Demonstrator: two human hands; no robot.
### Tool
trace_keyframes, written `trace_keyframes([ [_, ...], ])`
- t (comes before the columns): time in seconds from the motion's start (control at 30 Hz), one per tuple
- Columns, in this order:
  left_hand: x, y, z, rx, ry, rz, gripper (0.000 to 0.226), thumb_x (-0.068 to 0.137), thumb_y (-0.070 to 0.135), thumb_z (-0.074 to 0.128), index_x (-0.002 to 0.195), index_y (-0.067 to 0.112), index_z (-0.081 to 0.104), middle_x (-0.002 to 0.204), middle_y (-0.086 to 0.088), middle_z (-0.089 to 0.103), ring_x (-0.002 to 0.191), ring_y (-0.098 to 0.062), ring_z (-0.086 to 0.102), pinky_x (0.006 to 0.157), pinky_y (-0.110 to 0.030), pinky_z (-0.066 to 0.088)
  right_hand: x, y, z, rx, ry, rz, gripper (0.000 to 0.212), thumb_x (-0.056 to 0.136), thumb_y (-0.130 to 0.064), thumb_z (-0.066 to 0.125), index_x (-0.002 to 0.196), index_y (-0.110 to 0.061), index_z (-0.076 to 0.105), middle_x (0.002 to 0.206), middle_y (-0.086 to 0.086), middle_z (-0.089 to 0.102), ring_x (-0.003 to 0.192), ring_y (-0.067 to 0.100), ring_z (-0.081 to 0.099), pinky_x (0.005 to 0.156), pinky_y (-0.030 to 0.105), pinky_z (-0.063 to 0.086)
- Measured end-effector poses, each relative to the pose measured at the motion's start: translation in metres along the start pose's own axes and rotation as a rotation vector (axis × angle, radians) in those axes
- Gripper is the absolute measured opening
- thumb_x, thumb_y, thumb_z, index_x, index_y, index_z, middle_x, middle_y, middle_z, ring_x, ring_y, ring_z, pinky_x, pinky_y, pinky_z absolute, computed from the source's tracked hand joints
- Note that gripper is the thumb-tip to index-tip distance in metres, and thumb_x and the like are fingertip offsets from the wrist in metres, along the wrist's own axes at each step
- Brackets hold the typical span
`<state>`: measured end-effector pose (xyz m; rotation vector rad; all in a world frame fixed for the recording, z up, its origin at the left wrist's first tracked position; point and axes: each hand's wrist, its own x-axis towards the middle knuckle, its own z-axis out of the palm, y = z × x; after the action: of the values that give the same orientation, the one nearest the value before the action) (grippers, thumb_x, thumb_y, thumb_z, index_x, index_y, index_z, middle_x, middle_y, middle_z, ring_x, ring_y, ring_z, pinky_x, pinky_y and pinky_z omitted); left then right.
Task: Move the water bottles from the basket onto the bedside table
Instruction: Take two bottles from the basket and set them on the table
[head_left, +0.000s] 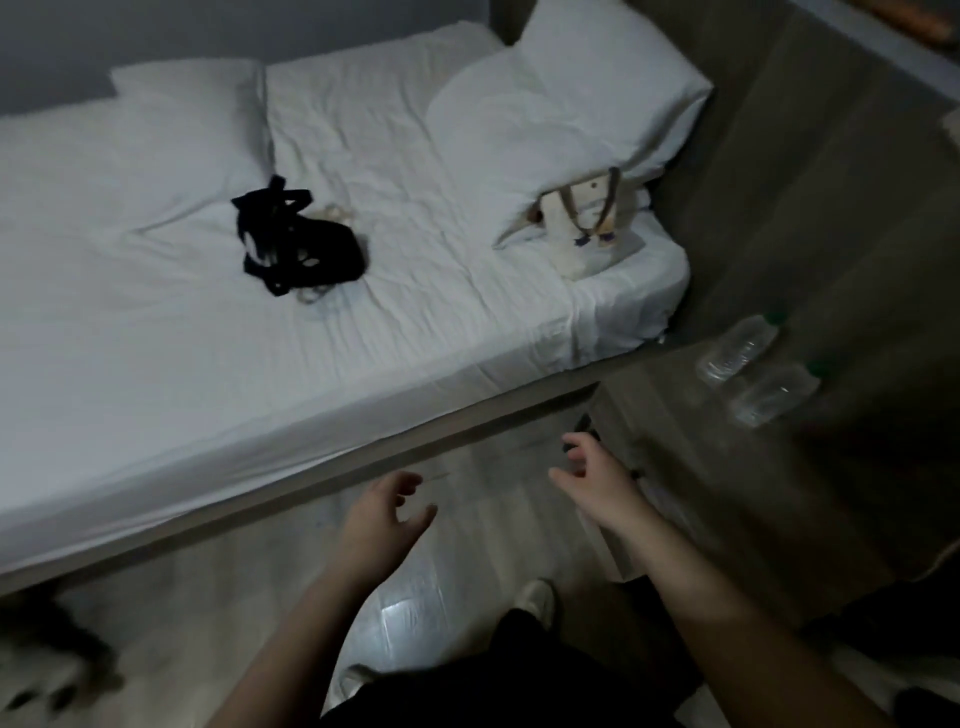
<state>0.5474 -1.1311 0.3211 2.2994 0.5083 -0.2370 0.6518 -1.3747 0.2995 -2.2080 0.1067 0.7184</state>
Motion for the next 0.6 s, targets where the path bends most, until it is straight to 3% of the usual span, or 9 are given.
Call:
trace_keyframes([
  [0.3, -0.082, -0.146, -0.105, -0.135, 0.150, -0.128, 0.033, 0.080, 0.027, 0.070, 0.111, 0.020, 0.061, 0.101, 0.008, 0.061, 0.095, -0.012, 0.059, 0.078, -0.022, 0.041, -0.049, -0.094, 0.169, -0.119, -0.140, -0.136, 0.053, 0.085, -0.027, 0.065, 0.133, -0.019, 0.045, 0.127, 0.006, 0.054, 0.112, 0.022, 0.056, 0.086, 0.026, 0.043],
  [0.43, -0.121, -0.219, -0.153, -0.165, 0.247, -0.215, 0.035, 0.081, 0.028, 0.070, 0.113, 0.018, 0.061, 0.105, 0.004, 0.062, 0.091, -0.011, 0.057, 0.079, -0.023, 0.040, -0.080, -0.134, 0.249, -0.184, -0.227, -0.201, 0.053, 0.084, -0.026, 0.067, 0.132, -0.018, 0.047, 0.126, 0.010, 0.056, 0.111, 0.023, 0.058, 0.095, 0.033, 0.046],
  [0.6, -0.175, -0.285, -0.193, -0.219, 0.387, -0.335, 0.036, 0.081, 0.025, 0.070, 0.115, 0.016, 0.060, 0.104, 0.005, 0.060, 0.092, -0.010, 0.055, 0.078, -0.022, 0.038, -0.108, -0.185, 0.320, -0.301, -0.330, -0.328, 0.049, 0.084, -0.025, 0.067, 0.129, -0.016, 0.049, 0.123, 0.009, 0.056, 0.107, 0.020, 0.057, 0.093, 0.029, 0.043],
])
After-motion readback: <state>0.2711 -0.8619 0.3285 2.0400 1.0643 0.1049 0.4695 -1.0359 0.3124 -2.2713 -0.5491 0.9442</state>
